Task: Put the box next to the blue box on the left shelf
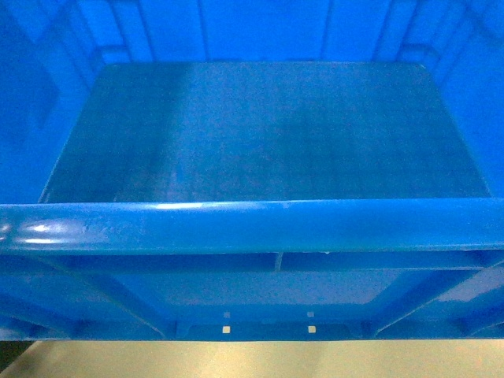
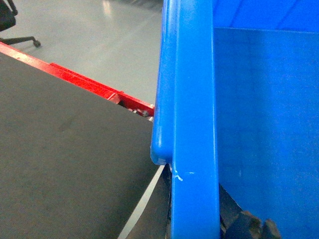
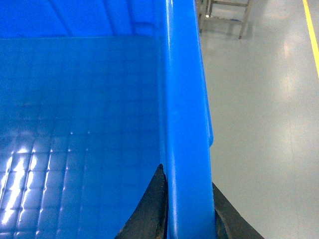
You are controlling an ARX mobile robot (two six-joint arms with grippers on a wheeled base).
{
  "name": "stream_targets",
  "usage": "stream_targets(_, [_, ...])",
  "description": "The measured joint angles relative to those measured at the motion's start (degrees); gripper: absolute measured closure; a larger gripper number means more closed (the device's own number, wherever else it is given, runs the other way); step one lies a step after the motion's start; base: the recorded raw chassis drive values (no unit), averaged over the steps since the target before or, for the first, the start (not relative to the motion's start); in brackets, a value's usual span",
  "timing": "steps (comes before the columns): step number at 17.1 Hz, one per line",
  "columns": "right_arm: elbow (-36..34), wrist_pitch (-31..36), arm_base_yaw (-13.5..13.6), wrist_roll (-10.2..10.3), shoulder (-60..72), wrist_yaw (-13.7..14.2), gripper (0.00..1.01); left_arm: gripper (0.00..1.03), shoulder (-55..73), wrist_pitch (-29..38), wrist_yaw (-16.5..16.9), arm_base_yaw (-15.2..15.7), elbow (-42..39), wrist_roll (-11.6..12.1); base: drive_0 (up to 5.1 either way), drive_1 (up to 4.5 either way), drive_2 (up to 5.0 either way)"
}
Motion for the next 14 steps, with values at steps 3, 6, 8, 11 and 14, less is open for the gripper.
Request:
stream_targets(3, [0.0,-0.1,0.0,0.0,0.0,0.0,0.91,0.95,0.0,0.0,0.0,0.0,0.0,0.0,-1.5,-1.5,-1.5])
stream_targets(6, [0.0,0.0,0.0,0.0,0.0,0.0,0.91,0.95,0.0,0.0,0.0,0.0,0.0,0.0,-1.5,-1.5,-1.5])
stream_targets(8, [0.0,0.0,0.0,0.0,0.0,0.0,0.91,0.95,0.0,0.0,0.0,0.0,0.0,0.0,-1.5,-1.5,-1.5])
stream_targets(11, [0.0,0.0,0.0,0.0,0.0,0.0,0.91,0.95,0.0,0.0,0.1,0.0,0.0,0.0,-1.5,-1.5,-1.5])
stream_targets(14, [0.0,0.0,0.0,0.0,0.0,0.0,0.91,0.95,0.0,0.0,0.0,0.0,0.0,0.0,-1.5,-1.5,-1.5])
